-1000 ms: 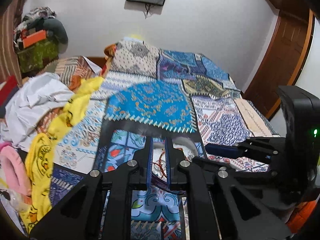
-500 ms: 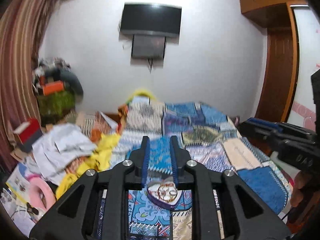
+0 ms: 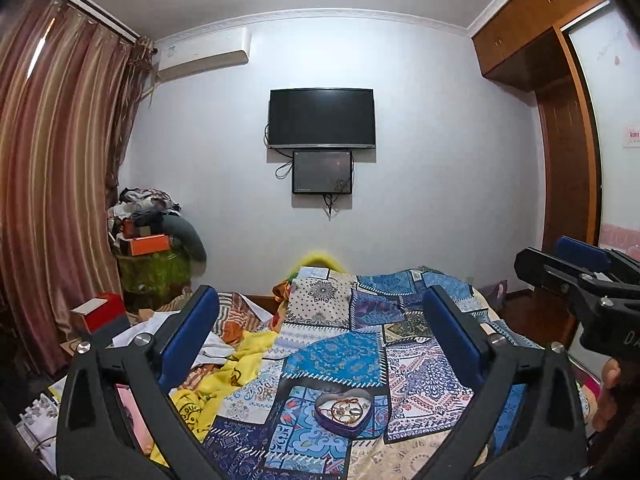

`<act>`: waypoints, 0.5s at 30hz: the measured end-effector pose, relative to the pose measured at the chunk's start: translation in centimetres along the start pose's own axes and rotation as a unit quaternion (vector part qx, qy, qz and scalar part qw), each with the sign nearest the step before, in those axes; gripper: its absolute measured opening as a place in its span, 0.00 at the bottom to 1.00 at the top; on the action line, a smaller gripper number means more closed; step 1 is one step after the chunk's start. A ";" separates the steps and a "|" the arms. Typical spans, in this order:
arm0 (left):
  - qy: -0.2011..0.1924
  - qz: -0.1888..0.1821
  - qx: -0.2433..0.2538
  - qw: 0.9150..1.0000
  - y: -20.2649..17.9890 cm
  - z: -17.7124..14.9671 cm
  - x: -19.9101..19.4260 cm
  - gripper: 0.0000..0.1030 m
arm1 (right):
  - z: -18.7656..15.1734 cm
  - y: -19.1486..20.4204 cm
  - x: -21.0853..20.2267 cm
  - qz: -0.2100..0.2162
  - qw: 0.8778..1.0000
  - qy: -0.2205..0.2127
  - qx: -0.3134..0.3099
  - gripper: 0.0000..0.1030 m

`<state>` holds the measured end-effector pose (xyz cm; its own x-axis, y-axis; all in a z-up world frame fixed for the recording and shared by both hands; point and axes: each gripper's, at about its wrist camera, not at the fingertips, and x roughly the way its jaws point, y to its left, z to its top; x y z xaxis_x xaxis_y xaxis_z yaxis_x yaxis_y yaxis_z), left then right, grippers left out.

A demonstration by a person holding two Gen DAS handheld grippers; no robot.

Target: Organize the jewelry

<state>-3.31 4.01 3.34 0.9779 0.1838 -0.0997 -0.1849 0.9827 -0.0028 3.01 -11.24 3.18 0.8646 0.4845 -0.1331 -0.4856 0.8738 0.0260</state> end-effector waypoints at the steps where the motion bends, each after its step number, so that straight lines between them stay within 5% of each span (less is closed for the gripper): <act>1: 0.001 0.001 -0.002 1.000 0.0 0.0 -0.2 0.99 | 0.0 0.1 -0.1 -0.005 1.000 -0.001 0.000 0.89; 4: 0.004 0.000 -0.005 1.000 0.0 -0.2 -0.2 0.99 | -0.2 -0.1 -0.5 -0.021 1.000 -0.008 0.002 0.98; 15: 0.009 0.000 -0.007 1.000 -0.1 -0.8 -0.6 0.99 | -1.0 0.1 -1.4 -0.029 1.000 -0.007 -0.008 0.98</act>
<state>-3.92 3.84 2.63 0.9761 0.1834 -0.1171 -0.1866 0.9823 -0.0176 1.65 -11.84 2.37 0.8932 0.4335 -0.1192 -0.4363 0.8998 0.0035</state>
